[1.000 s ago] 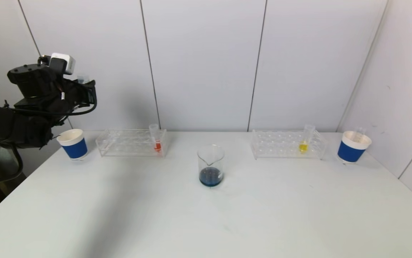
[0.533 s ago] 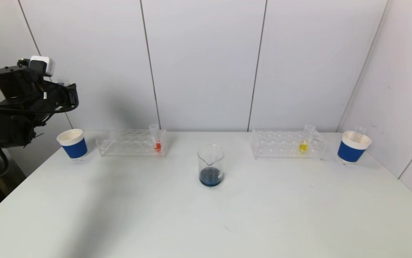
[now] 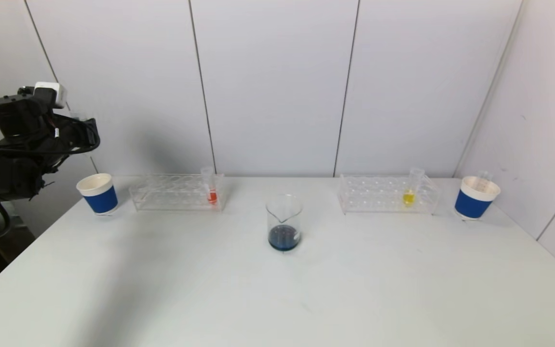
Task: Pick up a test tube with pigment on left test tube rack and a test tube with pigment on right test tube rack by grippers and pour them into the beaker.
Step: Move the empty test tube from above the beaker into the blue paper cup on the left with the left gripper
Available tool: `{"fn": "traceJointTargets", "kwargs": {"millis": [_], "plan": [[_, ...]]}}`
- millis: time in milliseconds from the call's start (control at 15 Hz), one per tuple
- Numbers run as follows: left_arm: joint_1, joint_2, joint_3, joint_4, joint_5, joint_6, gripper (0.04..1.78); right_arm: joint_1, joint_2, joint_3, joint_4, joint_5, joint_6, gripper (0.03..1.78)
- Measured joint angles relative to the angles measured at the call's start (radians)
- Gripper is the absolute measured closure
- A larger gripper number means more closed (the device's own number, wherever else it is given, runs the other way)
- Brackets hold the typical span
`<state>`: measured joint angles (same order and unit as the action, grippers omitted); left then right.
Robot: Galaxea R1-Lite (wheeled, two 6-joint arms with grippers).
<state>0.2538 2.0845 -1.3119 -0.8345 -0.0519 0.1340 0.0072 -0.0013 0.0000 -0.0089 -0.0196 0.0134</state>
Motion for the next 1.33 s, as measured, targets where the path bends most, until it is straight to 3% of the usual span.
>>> {"fn": "traceJointTargets", "kwargs": {"millis": [600, 1333], "plan": [[0.057, 0.087, 0.011, -0.017, 0.061, -0.038, 1.35, 0.0, 0.0, 0.0, 0.0, 0.0, 0.0, 0.04], [0.018, 0.108, 0.07, -0.074, 0.063, -0.108, 1.35, 0.0, 0.0, 0.0, 0.0, 0.0, 0.0, 0.04]]}}
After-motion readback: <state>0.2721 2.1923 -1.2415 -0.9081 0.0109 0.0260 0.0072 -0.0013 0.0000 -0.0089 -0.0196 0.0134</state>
